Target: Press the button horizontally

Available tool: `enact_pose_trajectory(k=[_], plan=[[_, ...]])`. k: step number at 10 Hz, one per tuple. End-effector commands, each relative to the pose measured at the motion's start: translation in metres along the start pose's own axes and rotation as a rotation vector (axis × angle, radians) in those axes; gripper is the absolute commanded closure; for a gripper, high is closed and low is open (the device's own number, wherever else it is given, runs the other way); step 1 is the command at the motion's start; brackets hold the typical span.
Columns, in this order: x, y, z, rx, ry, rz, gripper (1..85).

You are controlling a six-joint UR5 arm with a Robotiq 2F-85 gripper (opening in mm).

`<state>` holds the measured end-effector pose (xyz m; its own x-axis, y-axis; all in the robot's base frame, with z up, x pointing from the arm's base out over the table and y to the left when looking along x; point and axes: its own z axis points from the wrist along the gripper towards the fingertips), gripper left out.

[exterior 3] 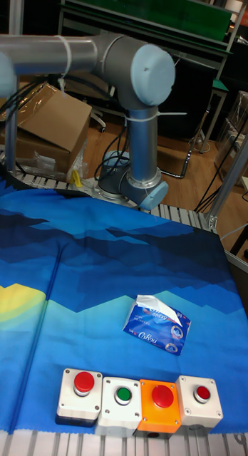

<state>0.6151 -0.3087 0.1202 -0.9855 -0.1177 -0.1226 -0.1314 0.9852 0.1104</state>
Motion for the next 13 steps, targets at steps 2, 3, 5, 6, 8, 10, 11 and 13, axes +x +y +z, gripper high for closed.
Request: enact_pose_trajectory(k=[2, 3, 5, 6, 8, 10, 11, 13], plan=[[-0.006, 0.108, -0.033, 0.015, 0.036, 0.145, 84.7], [-0.012, 0.141, -0.046, 0.02, 0.042, 0.172, 84.7], [-0.023, 0.197, -0.061, 0.04, 0.011, 0.194, 84.7], [-0.025, 0.206, -0.056, 0.013, -0.008, 0.189, 84.7], [-0.025, 0.174, -0.043, 0.083, 0.002, 0.143, 84.7], [-0.026, 0.153, -0.037, 0.07, 0.026, 0.053, 84.7], [-0.027, 0.156, -0.037, 0.06, 0.026, -0.015, 84.7], [-0.032, 0.173, -0.037, -0.005, 0.007, -0.146, 84.7]])
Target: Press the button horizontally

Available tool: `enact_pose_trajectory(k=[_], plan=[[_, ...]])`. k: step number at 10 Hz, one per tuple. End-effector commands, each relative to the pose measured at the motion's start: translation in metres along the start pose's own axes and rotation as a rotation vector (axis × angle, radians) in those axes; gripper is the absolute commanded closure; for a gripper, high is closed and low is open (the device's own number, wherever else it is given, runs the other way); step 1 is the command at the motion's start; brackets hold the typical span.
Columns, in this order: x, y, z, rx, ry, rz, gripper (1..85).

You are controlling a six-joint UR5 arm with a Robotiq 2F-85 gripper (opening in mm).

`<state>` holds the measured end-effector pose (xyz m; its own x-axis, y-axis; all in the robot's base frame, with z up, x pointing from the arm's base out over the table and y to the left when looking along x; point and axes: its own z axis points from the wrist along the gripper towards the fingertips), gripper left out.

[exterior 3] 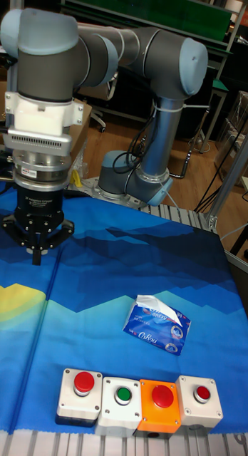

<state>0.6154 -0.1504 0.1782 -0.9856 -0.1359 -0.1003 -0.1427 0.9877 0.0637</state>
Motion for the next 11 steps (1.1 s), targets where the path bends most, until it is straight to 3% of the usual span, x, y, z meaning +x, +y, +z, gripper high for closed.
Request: enact_pose_trajectory(k=[1, 2, 3, 4, 7, 9, 11], plan=[[-0.009, 0.014, 0.0, -0.061, -0.032, -0.132, 84.7], [-0.011, 0.014, 0.0, -0.061, -0.043, -0.119, 84.7], [-0.004, 0.043, 0.0, -0.059, -0.045, -0.044, 84.7], [0.002, 0.054, -0.005, 0.01, -0.036, -0.001, 84.7], [0.006, 0.102, -0.014, -0.012, -0.01, 0.103, 84.7], [-0.011, 0.113, -0.007, 0.026, -0.062, 0.188, 84.7], [-0.029, 0.137, -0.004, 0.044, -0.102, 0.319, 84.7]])
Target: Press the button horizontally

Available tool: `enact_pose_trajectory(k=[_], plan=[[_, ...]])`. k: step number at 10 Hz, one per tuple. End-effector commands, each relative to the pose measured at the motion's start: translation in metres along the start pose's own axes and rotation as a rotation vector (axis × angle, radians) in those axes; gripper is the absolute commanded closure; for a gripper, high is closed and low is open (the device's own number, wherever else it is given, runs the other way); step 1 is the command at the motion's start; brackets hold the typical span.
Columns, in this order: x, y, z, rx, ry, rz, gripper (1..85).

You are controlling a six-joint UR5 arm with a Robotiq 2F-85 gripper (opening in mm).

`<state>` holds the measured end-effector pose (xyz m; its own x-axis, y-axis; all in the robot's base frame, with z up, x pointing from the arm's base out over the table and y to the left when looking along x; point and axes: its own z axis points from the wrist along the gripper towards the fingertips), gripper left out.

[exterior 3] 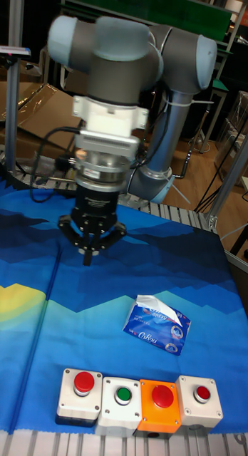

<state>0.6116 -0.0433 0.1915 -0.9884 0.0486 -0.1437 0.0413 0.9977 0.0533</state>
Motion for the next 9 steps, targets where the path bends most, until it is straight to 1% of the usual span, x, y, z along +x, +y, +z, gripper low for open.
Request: enact_pose_trajectory(k=[1, 2, 3, 4, 5, 6, 7, 8, 9], plan=[[-0.015, 0.04, -0.003, 0.022, -0.044, 0.186, 84.7], [-0.017, 0.042, -0.002, 0.042, -0.039, 0.218, 84.7], [-0.02, 0.052, 0.002, 0.01, -0.033, 0.254, 84.7], [-0.02, 0.068, 0.007, -0.05, -0.016, 0.304, 84.7], [-0.016, 0.066, 0.012, -0.051, 0.007, 0.314, 84.7], [-0.009, 0.06, 0.014, -0.039, 0.029, 0.281, 84.7], [-0.004, 0.054, 0.015, -0.019, 0.041, 0.25, 84.7], [-0.005, 0.054, 0.017, -0.021, 0.041, 0.242, 84.7], [-0.001, 0.051, 0.017, -0.008, 0.055, 0.229, 84.7]])
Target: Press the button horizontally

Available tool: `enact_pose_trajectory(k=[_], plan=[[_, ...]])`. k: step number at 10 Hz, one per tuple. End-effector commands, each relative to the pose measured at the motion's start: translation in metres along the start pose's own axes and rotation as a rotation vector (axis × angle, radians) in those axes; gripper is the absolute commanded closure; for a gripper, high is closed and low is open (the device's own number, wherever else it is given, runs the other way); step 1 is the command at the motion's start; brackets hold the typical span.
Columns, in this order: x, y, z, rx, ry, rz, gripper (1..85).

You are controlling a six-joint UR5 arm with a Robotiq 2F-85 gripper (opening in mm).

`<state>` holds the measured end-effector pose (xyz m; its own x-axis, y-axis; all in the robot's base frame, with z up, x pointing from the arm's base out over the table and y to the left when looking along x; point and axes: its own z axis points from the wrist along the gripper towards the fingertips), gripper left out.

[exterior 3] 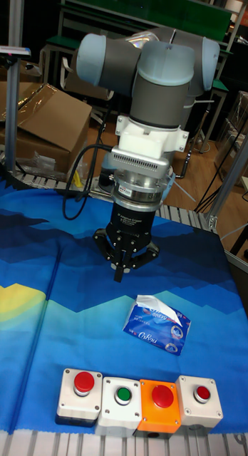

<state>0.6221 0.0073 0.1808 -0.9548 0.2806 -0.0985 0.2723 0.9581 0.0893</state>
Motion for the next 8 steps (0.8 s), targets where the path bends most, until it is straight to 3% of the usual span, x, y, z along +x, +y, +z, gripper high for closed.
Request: enact_pose_trajectory(k=[1, 3, 8], plan=[[0.0088, -0.0042, 0.0031, 0.009, 0.039, -0.018, 84.7], [0.0093, -0.0019, 0.0049, -0.017, 0.038, -0.02, 84.7], [0.0063, -0.0034, 0.007, -0.022, 0.03, -0.038, 84.7]])
